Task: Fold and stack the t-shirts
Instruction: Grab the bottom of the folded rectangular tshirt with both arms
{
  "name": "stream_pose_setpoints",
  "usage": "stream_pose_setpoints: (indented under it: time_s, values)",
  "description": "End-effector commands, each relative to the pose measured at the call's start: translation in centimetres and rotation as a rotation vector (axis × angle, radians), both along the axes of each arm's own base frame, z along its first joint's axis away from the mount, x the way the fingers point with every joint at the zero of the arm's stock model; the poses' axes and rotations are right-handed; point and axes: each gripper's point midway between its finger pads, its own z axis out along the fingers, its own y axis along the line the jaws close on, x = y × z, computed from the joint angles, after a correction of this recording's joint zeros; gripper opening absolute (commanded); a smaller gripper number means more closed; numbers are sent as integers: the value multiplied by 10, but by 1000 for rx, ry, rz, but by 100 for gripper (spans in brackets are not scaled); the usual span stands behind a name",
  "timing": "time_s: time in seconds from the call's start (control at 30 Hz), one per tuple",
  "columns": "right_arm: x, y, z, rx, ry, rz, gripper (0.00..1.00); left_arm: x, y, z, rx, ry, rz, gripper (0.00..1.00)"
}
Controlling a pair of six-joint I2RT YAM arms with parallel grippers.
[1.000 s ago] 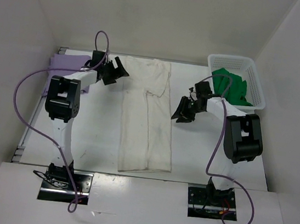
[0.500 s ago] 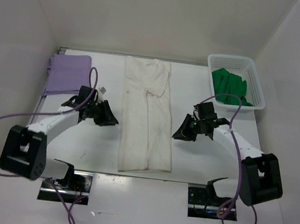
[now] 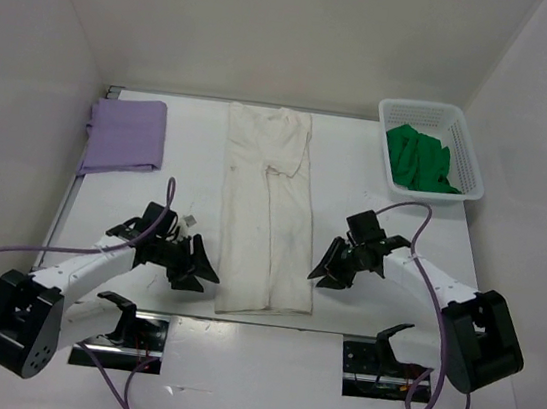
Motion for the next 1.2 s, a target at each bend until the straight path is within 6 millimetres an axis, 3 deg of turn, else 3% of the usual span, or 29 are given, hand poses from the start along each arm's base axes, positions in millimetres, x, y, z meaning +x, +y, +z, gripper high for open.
stream_pose_setpoints:
  time_s: [0.0, 0.23, 0.37, 0.47, 0.63, 0.73, 0.8, 1.07, 1.17]
  values:
    - [-18, -3, -8, -19, 67, -63, 41, -26, -3, -8, -36, 94, 8, 64]
    - [-50, -2, -25, 16, 120, -92, 41, -48, -8, -13, -63, 127, 5, 59]
    - [-53, 4, -25, 51, 102, -79, 41, -44, -11, -19, -39, 110, -3, 58]
    - [-58, 9, -28, 53, 122, -57, 41, -31, -16, -20, 0, 88, -9, 58]
    - [-54, 16, -21, 76, 92, -39, 41, -29, -23, -34, 58, 120, -42, 58]
    - [-55, 16, -24, 76, 91, -39, 39, -27, -25, -33, 58, 117, -33, 53]
    - [-54, 17, -23, 81, 84, -38, 32, -26, -25, -36, 66, 114, -28, 45]
    - [-56, 18, -29, 79, 92, -3, 31, -17, -45, -36, 83, 110, -85, 33]
    - [-59, 16, -32, 65, 108, 3, 14, -17, -44, -37, 93, 112, -81, 22]
